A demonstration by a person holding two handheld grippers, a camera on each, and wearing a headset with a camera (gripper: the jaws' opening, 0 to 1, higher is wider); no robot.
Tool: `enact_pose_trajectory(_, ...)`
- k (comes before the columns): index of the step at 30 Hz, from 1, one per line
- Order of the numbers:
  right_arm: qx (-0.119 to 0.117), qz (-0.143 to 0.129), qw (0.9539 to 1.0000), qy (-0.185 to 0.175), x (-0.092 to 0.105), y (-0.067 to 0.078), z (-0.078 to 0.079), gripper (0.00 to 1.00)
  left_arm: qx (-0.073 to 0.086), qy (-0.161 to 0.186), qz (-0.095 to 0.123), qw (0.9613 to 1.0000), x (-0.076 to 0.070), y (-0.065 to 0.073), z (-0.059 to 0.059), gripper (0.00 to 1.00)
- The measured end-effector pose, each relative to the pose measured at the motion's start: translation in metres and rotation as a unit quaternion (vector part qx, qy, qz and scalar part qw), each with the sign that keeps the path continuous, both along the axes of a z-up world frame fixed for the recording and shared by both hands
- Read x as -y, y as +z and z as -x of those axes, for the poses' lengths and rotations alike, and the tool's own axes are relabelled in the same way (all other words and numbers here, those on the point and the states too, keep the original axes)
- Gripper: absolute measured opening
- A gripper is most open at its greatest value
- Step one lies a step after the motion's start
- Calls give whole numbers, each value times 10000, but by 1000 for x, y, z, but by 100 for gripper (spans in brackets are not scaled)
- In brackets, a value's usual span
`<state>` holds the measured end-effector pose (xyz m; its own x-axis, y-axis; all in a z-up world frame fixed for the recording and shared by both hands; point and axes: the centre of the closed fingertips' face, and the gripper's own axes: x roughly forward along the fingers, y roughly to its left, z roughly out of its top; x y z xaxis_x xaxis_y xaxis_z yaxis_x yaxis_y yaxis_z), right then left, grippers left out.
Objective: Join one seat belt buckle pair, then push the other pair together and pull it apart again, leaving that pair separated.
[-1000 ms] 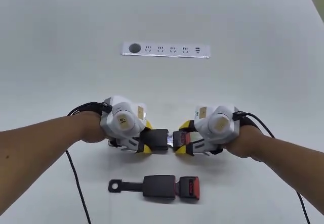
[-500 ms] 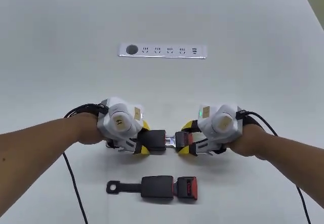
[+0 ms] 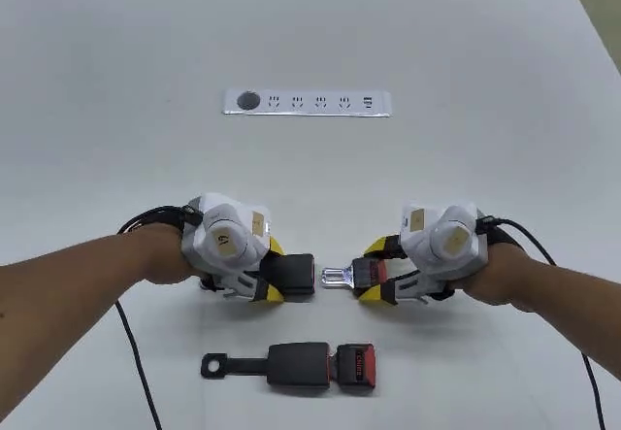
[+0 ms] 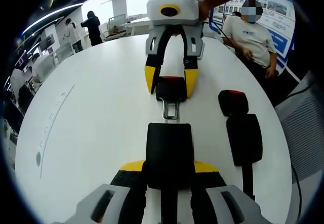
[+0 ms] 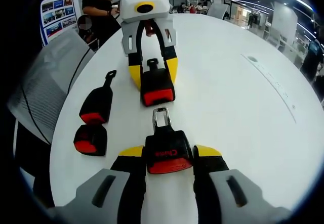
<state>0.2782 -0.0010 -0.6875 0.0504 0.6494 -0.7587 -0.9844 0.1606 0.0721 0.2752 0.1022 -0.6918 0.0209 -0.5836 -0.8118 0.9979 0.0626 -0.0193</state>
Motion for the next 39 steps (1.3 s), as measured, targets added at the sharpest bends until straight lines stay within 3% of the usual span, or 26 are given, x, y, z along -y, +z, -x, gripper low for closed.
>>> enact_pose_trajectory(12,-9,62,9999,-123,30,-2,-6,34,-8,18,0,10000,1,1,-1,34)
enact_pose_trajectory(39,14,148,9996,-254,70,-9,0,35,-4,53,-12,10000,-1,-1,-2,34)
